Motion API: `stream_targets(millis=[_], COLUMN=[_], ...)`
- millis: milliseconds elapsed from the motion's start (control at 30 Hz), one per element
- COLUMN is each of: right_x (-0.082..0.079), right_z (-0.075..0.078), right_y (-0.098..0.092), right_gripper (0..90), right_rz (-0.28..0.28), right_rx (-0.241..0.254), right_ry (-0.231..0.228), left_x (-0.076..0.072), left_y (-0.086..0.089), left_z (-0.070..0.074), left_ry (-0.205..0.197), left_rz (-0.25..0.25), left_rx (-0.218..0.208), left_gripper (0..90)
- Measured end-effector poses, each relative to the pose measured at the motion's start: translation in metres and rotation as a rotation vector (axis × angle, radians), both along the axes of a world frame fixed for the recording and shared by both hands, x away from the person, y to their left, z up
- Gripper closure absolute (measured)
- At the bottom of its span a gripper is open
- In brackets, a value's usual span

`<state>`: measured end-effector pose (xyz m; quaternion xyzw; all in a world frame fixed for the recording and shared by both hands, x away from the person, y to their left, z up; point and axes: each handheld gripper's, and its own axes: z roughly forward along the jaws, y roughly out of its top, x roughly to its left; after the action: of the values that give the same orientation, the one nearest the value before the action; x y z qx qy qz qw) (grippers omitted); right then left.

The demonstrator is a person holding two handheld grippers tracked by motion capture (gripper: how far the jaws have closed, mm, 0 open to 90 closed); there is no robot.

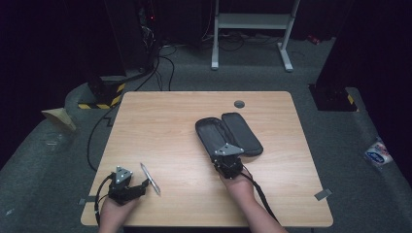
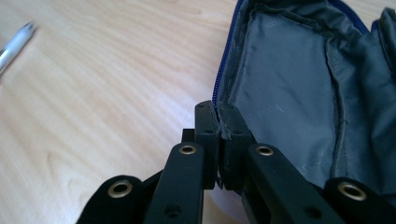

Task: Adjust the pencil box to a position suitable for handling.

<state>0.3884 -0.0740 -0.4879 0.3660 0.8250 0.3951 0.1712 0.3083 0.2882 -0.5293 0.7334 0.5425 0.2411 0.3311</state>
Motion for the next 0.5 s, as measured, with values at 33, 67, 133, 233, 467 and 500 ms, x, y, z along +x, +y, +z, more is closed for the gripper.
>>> stream_targets(millis=[33, 67, 133, 233, 467, 500], right_x=[0.0, -0.008, -0.012, -0.026, -0.047, -0.05], right_z=[0.0, -0.002, -0.003, -0.007, -0.012, -0.012], right_y=[0.0, -0.005, -0.007, -0.017, -0.032, -0.034], right_gripper=[86.7, 86.6, 86.6, 86.4, 86.0, 85.9], right_rz=[0.0, 0.007, 0.011, 0.027, 0.052, 0.058], right_rx=[0.0, 0.007, 0.011, 0.033, 0.042, 0.045], right_ry=[0.0, -0.003, -0.005, -0.011, -0.027, -0.03], left_x=[0.0, 0.0, 0.0, 0.0, 0.0, 0.0], left_y=[0.0, 0.0, 0.0, 0.0, 0.0, 0.0], left_z=[0.0, 0.0, 0.0, 0.0, 0.0, 0.0], left_ry=[0.0, 0.0, 0.001, 0.003, 0.002, 0.002], left_rz=[0.0, 0.0, 0.0, -0.002, -0.002, -0.002], left_rx=[0.0, 0.0, 0.0, 0.0, 0.0, 0.001], left_gripper=[24.4, 24.4, 24.4, 24.5, 24.5, 24.5])
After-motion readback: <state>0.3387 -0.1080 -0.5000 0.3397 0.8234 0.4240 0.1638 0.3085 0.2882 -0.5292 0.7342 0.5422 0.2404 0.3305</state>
